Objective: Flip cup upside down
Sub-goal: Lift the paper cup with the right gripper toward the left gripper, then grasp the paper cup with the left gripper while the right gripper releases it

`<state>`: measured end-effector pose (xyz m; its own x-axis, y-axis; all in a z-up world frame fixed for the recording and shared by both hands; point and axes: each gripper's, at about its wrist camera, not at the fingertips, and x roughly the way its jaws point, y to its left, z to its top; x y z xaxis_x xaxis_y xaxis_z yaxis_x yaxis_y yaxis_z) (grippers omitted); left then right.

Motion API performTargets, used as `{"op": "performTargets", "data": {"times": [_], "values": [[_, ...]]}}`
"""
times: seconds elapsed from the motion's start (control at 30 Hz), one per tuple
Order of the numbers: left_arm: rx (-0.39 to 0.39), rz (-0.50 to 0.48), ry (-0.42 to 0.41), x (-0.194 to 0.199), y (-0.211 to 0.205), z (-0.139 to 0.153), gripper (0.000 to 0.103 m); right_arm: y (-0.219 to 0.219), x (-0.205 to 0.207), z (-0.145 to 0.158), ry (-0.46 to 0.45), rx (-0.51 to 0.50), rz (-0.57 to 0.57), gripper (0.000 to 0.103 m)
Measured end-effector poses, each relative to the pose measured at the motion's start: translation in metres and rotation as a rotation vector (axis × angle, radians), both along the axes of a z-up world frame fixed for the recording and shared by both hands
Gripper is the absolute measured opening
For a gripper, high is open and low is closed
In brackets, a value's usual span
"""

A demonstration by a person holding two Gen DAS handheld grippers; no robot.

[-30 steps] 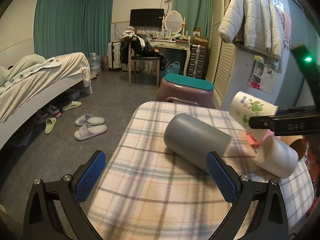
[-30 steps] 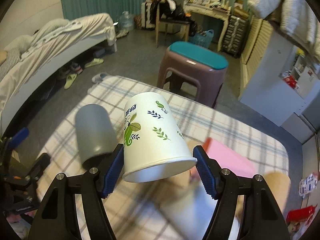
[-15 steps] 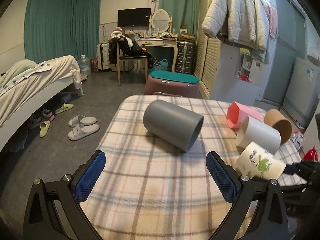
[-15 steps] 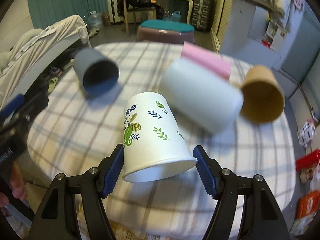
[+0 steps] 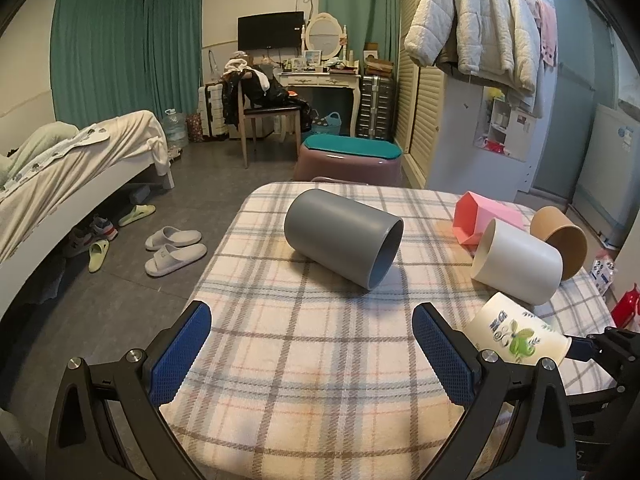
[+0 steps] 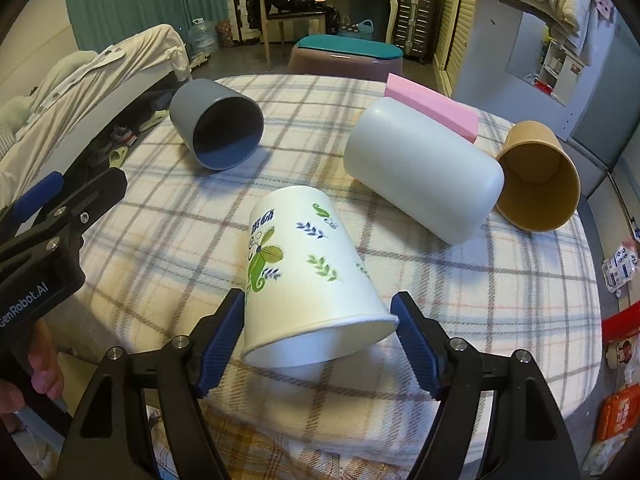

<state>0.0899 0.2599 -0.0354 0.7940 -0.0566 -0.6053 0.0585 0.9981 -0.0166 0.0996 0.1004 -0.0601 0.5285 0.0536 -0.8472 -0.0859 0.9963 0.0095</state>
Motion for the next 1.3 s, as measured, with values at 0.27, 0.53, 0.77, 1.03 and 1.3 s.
{"op": "performTargets", "data": {"times": [0.27,0.53,0.77,1.03,1.3], "values": [[0.018,0.010,0.023,0.006,-0.020,0.005,0.103,-0.025,-0.012,0.022,-0.068,0.053,0.037,0.094],[-0.012,0.039,0.030,0.011,-0.052,0.017,0.103,-0.071,-0.020,0.047,-0.183,0.048,0.044,0.097],[-0.047,0.005,0.100,0.019,-0.086,0.028,0.103,-0.117,-0.016,0.053,-0.244,0.050,0.030,0.097],[-0.028,-0.043,0.312,0.051,-0.117,0.014,0.102,-0.158,-0.003,0.033,-0.219,0.148,-0.036,0.097],[-0.057,-0.052,0.507,0.075,-0.125,-0.019,0.086,-0.184,0.011,0.019,-0.202,0.203,-0.086,0.097]]}}
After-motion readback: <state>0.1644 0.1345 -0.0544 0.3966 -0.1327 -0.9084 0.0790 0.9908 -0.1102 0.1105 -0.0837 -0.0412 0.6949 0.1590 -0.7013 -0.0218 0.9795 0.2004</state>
